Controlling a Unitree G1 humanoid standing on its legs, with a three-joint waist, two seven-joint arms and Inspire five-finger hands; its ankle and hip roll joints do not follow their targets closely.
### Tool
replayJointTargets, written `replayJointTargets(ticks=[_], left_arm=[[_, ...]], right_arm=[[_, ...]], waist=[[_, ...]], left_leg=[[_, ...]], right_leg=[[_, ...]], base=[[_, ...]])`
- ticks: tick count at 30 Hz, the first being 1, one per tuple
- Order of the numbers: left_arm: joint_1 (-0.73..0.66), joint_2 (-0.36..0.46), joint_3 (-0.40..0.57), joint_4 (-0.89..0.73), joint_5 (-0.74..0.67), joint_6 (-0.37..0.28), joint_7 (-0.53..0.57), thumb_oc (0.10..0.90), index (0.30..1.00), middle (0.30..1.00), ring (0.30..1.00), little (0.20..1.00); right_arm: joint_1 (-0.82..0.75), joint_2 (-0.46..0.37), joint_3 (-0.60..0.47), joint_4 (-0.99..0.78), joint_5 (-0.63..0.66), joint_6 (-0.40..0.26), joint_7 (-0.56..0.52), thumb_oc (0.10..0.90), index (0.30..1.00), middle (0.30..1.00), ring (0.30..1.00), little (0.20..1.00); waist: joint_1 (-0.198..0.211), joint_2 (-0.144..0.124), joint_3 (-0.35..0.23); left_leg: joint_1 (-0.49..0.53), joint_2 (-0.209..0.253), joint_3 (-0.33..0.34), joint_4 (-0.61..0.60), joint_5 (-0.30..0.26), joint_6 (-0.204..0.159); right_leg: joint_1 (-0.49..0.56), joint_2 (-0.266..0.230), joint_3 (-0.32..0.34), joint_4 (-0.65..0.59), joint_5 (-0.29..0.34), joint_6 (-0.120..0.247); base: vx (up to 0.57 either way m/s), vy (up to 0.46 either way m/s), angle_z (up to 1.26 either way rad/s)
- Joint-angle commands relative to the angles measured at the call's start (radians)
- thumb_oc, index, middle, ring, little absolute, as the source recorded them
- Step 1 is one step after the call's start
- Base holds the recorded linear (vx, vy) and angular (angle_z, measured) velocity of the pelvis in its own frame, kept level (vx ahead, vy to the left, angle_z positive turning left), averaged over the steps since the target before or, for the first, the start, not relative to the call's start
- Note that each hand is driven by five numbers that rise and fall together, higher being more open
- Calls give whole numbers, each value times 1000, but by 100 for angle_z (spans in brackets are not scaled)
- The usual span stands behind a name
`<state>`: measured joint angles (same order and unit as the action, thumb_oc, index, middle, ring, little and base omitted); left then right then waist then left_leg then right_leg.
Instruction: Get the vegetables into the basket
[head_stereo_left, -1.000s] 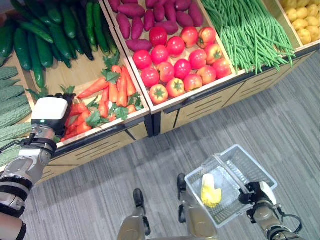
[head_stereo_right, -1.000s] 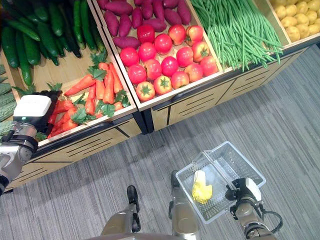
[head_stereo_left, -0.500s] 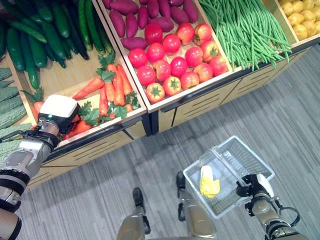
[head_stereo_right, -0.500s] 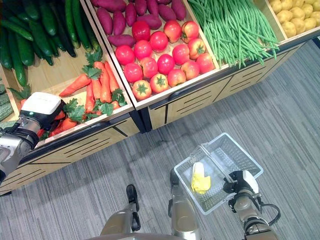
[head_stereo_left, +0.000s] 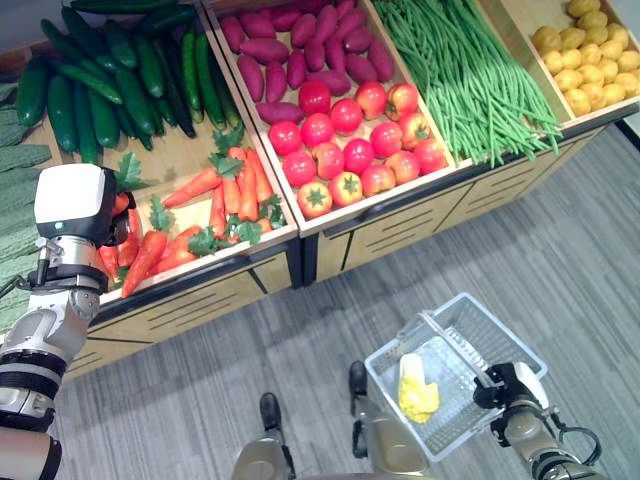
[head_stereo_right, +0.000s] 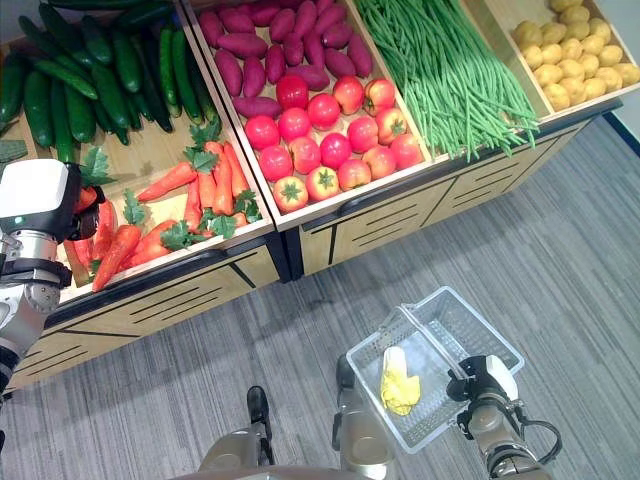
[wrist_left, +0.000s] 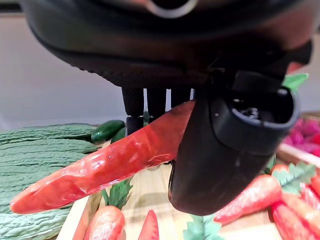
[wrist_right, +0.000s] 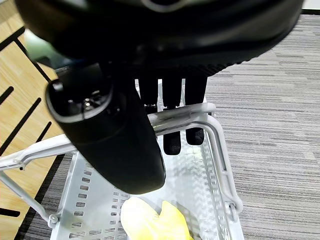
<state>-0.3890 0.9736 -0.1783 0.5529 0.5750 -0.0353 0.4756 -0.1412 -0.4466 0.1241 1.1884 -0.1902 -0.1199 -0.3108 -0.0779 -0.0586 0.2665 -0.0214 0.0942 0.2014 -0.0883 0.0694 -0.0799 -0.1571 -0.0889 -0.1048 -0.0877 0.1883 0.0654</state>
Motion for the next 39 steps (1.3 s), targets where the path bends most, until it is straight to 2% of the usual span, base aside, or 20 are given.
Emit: replayJointTargets(ticks=[1,7,20,24,26,28,32,33,34,35,36,37,39], left_arm=[[-60,117,43,-13,1,-14,69,400,300,300,300,300],[-60,157,8,-41,-9,-56,27,400,300,300,300,300],[-6,167,-24,-112,-1,-105,-57,400,300,300,300,300],[5,170,-24,-164,-1,-123,-72,400,300,300,300,300],[-16,165,-55,-214,-7,-144,-80,400,300,300,300,300],[-26,166,-74,-239,-5,-152,-91,400,300,300,300,300],[-42,183,-85,-288,1,-165,-98,400,300,300,300,300],[-43,184,-85,-289,1,-165,-98,400,300,300,300,300],[-46,192,-81,-290,3,-162,-96,400,300,300,300,300],[-44,209,-73,-296,4,-162,-91,400,300,300,300,300],[-11,230,-36,-309,-9,-160,-93,400,300,300,300,300],[38,244,14,-319,-17,-160,-99,400,300,300,300,300],[109,258,84,-337,-13,-155,-107,400,300,300,300,300]], right_arm=[[21,-69,2,1,1,-22,-63,400,300,300,300,300],[25,-82,-5,-14,-3,-28,-62,400,300,300,300,300],[41,-94,-37,-26,-5,-27,-56,400,300,300,300,300],[38,-102,-54,-40,-7,-29,-64,400,300,300,300,300],[64,-115,-85,-66,-3,-30,-73,400,300,300,300,300],[82,-127,-103,-79,-9,-27,-74,400,300,300,300,300],[95,-127,-135,-80,-4,-13,-79,400,300,300,300,300],[94,-126,-135,-81,-4,-13,-79,400,300,300,300,300],[90,-122,-133,-77,-1,-11,-78,400,300,300,300,300],[85,-105,-129,-55,6,-7,-75,400,300,300,300,300],[77,-95,-127,-18,6,-2,-68,400,300,300,300,300],[73,-91,-125,-8,3,-1,-67,400,300,300,300,300],[71,-88,-121,1,1,-1,-62,400,300,300,300,300]], waist=[[-14,-9,-106],[-21,-3,-117],[-23,1,-117],[-22,-14,-94],[-36,-17,-87],[-57,-16,-84],[-86,-17,-76],[-84,-21,-78],[-82,-19,-78],[-68,-9,-74],[-36,-1,-79],[-13,5,-93],[20,4,-124]], left_leg=[[-18,28,-40,1,-26,-31],[-2,30,-30,1,-29,-33],[34,24,-13,2,-38,-23],[-18,14,-9,119,-82,-16],[-66,1,-16,204,-123,-8],[-74,-15,-10,227,-142,1],[-84,-39,60,215,-144,17],[-88,-41,63,214,-139,18],[-97,-36,74,212,-133,21],[-109,-15,108,212,-126,25],[-115,5,149,192,-107,32],[-120,15,188,161,-77,35],[-108,20,233,125,-79,34]], right_leg=[[36,-110,27,1,-44,135],[45,-106,36,0,-48,135],[60,-109,47,0,-56,137],[60,-125,62,14,-49,139],[39,-148,75,58,-51,144],[24,-164,88,80,-23,156],[-49,-193,141,55,143,196],[-56,-195,146,53,148,196],[-69,-194,143,53,137,192],[-60,-189,89,60,85,180],[-32,-194,1,114,24,165],[11,-189,-49,178,-32,152],[87,-178,-78,246,-97,153]], base=[[0,0,0],[2,3,-1],[15,9,-5],[-31,41,-11],[-67,148,0],[-42,161,1],[-126,163,-16],[-156,71,-79],[-195,71,-100],[-318,135,-99],[-389,197,-149],[-287,151,-153],[-100,92,-120]])
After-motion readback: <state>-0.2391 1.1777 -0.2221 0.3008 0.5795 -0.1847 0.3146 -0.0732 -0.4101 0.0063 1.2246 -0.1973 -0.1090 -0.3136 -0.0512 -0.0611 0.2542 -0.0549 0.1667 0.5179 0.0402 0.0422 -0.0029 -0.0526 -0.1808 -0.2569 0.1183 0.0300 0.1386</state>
